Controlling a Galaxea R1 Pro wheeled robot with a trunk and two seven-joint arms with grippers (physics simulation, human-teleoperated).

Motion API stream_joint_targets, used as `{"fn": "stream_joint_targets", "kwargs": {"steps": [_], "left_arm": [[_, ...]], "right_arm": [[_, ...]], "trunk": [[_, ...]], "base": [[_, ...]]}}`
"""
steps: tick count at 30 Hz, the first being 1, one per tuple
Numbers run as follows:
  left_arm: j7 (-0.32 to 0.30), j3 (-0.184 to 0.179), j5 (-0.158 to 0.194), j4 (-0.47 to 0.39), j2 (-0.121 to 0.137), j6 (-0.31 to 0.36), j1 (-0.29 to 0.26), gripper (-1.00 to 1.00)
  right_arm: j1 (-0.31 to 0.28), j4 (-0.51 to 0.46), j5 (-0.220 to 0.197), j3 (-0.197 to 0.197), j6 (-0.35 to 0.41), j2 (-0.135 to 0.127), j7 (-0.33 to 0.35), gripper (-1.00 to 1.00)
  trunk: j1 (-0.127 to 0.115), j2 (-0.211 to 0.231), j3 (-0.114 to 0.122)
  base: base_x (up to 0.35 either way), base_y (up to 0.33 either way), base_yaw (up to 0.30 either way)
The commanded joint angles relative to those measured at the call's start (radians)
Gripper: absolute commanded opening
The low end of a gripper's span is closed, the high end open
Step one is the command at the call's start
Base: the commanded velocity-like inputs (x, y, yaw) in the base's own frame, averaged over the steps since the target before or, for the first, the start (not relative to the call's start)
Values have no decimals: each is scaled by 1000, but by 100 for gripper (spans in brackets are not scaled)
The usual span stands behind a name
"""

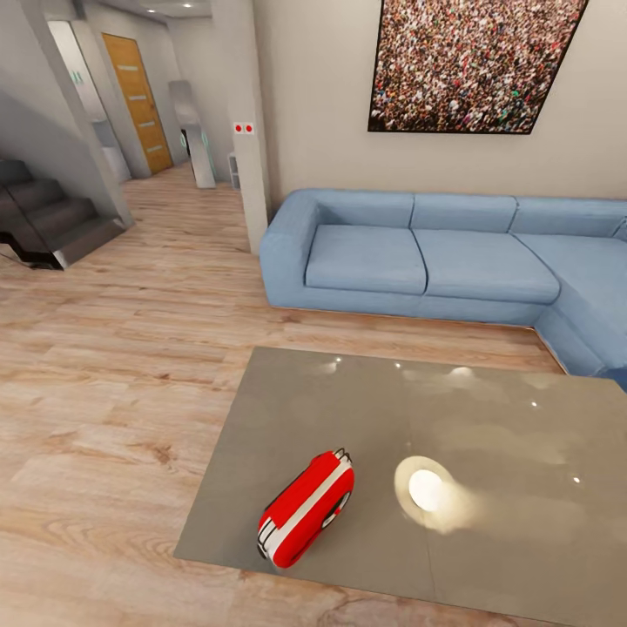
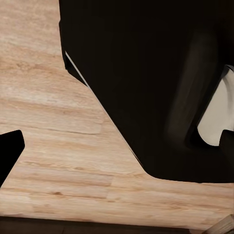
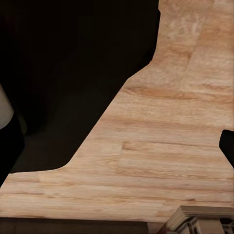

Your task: Turn on the radio receiver that's on the table in the living room.

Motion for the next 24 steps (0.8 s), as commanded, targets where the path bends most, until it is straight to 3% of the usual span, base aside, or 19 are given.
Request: {"fn": "stream_joint_targets", "kwargs": {"steps": [1,24], "left_arm": [[0,0,0,0,0,0,0,100],[3,2,0,-1,-2,0,0,100]], "right_arm": [[0,0,0,0,0,0,0,100],[0,0,0,-2,-1,-1,0,100]], "trunk": [[0,0,0],[0,0,0]], "base": [[0,0,0],[0,0,0]]}}
